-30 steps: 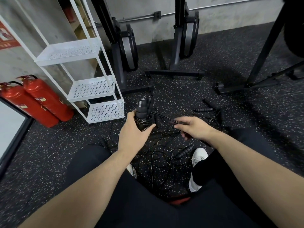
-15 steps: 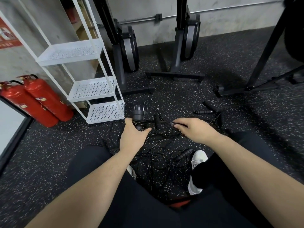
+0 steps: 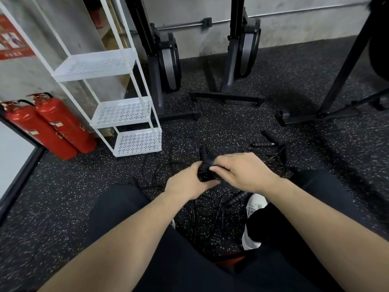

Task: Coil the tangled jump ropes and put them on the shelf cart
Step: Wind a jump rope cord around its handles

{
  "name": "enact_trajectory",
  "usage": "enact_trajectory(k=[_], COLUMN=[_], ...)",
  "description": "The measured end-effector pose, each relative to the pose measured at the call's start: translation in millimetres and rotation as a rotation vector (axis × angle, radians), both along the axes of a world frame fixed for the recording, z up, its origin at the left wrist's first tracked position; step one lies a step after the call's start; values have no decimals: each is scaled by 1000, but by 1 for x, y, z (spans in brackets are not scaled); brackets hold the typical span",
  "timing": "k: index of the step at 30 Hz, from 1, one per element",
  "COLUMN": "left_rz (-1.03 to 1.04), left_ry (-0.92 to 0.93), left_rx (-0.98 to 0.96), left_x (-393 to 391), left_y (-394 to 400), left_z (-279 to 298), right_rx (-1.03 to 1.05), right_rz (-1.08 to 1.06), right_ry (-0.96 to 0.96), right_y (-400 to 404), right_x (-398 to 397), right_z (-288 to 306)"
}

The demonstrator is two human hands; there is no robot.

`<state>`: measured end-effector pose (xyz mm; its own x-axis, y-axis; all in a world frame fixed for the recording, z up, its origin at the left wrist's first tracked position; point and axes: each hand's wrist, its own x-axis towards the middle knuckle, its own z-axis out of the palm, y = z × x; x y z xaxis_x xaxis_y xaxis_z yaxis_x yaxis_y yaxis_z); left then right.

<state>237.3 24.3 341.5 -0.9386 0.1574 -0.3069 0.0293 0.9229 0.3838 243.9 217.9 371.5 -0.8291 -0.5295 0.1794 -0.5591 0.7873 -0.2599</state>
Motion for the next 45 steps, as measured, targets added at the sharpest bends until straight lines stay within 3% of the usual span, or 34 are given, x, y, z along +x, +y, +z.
enact_trajectory(k=[7,13,20,27,33,36,41,45], left_rz=[-291,-537,-525,-474,-188,-33,279,451], left_ry=[134,252,271,204,96,47,-106,-214], left_rx=[-202,-88,105,291,678,769,1045,1275], left_x=[4,9,17,27,30,27,18,14], left_y=[13,5,7,13,13,15,14,13], left_z=[6,7,19,17,15,17,16,18], right_rx=[-166,-539,-711,-617,-752,-954,-1276,-1245], right_rz=[-108,-216,-264,-268,-227,-284,-521,-723], right_ry=[-184,-502,-738,-976,-982,-989,-927,-1023], right_y=[4,19,38,38,42,40,42,32], right_x=[-7,-19,-26,-23,-20,-19,-25,-21], right_z=[-1,-13,-20,-32,-30,-21,-16,-27])
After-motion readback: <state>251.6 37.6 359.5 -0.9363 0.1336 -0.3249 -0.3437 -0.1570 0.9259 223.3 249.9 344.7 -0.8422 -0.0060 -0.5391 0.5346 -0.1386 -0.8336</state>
